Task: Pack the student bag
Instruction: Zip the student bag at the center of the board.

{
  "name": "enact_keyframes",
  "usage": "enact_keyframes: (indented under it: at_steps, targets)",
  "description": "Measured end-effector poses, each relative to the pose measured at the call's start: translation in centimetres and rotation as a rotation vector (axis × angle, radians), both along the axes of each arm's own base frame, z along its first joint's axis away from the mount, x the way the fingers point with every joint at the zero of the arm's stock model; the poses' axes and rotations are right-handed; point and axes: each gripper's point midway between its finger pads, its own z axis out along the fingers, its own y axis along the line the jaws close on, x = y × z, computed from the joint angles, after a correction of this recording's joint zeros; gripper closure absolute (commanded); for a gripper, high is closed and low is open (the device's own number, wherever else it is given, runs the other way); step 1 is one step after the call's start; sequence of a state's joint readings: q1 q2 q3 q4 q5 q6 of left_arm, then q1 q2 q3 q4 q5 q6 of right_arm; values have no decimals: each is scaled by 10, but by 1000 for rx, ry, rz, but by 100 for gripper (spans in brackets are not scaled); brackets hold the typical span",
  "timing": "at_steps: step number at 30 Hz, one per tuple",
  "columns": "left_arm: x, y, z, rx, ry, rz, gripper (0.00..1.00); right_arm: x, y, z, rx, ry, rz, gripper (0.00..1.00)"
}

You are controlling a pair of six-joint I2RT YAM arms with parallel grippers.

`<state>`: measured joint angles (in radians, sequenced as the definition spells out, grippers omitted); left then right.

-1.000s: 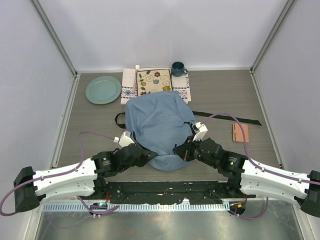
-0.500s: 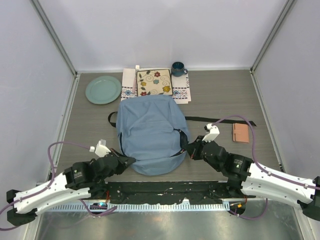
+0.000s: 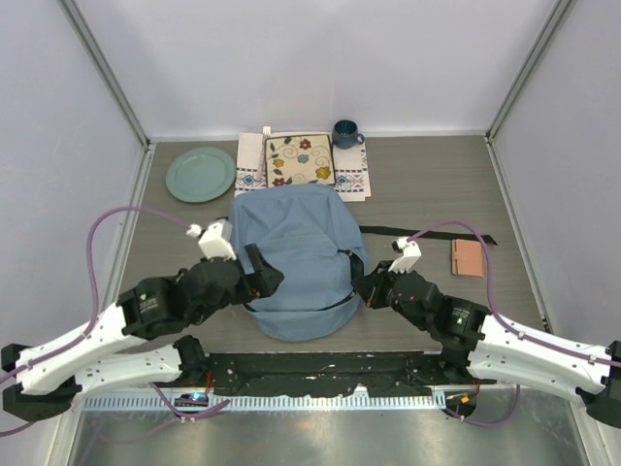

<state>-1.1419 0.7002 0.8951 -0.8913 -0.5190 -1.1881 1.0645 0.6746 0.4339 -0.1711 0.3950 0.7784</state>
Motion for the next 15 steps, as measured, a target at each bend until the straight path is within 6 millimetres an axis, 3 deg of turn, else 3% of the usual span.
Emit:
enact_keyframes:
  at_steps: [3, 6, 9, 15]
  targets:
    - [7, -28, 24, 80, -66, -140, 13, -1, 1, 1, 1, -3, 8, 99]
    - [9, -53, 25, 179, -94, -272, 13, 0, 1, 1, -1, -6, 9, 99]
    - [6, -79, 7, 278, -92, -426, 12, 0, 1, 1, -3, -8, 9, 99]
    - [-11, -112, -23, 387, -107, -663, 13, 1, 0, 1, -5, -10, 0, 99]
